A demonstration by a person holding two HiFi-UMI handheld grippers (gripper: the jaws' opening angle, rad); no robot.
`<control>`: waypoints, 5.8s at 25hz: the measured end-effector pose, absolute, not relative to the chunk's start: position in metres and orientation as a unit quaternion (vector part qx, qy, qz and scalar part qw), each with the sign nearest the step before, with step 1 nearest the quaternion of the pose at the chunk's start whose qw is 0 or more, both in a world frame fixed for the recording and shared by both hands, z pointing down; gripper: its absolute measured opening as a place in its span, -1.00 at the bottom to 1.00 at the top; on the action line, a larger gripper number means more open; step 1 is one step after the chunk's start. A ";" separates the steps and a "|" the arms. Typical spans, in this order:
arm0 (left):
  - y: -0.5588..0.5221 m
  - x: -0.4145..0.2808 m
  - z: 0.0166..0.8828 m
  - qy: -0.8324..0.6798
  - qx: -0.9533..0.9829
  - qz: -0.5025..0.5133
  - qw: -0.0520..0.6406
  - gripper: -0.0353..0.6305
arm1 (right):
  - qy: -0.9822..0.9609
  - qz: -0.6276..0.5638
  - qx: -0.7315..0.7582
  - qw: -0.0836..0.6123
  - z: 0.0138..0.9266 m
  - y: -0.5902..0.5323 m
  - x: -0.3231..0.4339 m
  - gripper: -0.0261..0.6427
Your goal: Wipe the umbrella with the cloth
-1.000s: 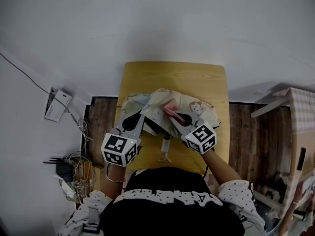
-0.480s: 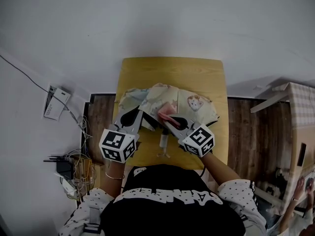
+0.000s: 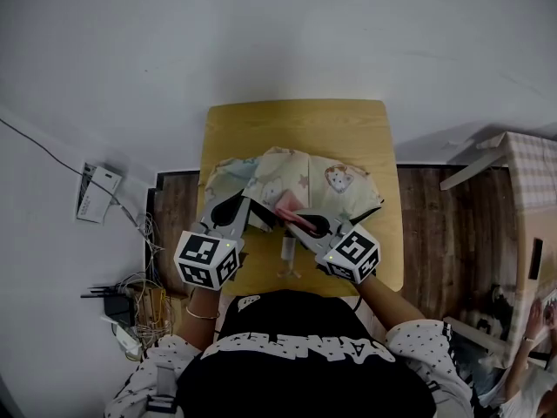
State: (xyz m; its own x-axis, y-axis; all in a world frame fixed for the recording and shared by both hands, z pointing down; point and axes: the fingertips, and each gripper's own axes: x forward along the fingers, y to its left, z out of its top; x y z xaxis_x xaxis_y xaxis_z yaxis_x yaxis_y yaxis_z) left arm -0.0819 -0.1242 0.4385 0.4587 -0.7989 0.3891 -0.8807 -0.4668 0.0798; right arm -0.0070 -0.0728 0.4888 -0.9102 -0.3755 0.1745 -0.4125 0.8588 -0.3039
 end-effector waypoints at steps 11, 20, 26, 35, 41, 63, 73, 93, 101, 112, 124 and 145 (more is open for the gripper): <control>-0.127 -0.085 0.440 -0.501 0.841 0.148 0.140 -0.89 | -0.939 0.122 0.321 0.018 0.445 -0.156 0.056 -0.82; -0.129 -0.085 0.443 -0.495 0.844 0.147 0.145 -0.89 | -0.931 0.106 0.321 0.138 0.502 -0.202 0.054 -0.82; -0.131 -0.085 0.443 -0.494 0.844 0.146 0.146 -0.89 | -0.925 0.121 0.308 0.184 0.536 -0.200 0.048 -0.82; -0.131 -0.087 0.443 -0.498 0.842 0.148 0.145 -0.89 | -0.932 0.124 0.280 0.192 0.542 -0.174 0.038 -0.82; -0.130 -0.088 0.445 -0.497 0.843 0.150 0.143 -0.89 | -0.934 0.135 0.269 0.192 0.545 -0.155 0.035 -0.82; -0.129 -0.066 0.438 -0.472 0.859 0.146 0.131 -0.89 | -0.939 0.180 0.226 0.189 0.560 -0.071 0.025 -0.82; -0.126 -0.054 0.433 -0.464 0.865 0.143 0.127 -0.89 | -0.940 0.124 0.270 0.167 0.523 -0.094 0.060 -0.82; -0.118 -0.032 0.429 -0.445 0.875 0.145 0.128 -0.89 | -0.912 -0.007 0.284 0.294 0.551 -0.131 0.102 -0.82; -0.117 -0.001 0.432 -0.411 0.890 0.149 0.129 -0.89 | -0.932 0.019 0.228 0.280 0.561 -0.092 0.097 -0.82; -0.115 0.055 0.455 -0.342 0.913 0.177 0.136 -0.89 | -0.937 0.073 0.285 0.189 0.526 -0.081 0.121 -0.82; -0.102 0.118 0.518 -0.266 0.921 0.232 0.166 -0.89 | -0.914 0.135 0.380 0.041 0.466 -0.094 0.148 -0.82; -0.107 0.131 0.586 -0.251 0.915 0.278 0.153 -0.89 | -0.904 0.133 0.404 0.041 0.458 -0.092 0.145 -0.82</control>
State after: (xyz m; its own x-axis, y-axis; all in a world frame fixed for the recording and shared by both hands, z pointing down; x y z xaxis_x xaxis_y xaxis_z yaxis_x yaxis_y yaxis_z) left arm 0.1305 -0.1068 0.5860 0.7200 -0.3731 0.5852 -0.5434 -0.8275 0.1410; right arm 0.1446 -0.0918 0.4576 -0.6706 -0.7191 0.1819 -0.7410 0.6385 -0.2077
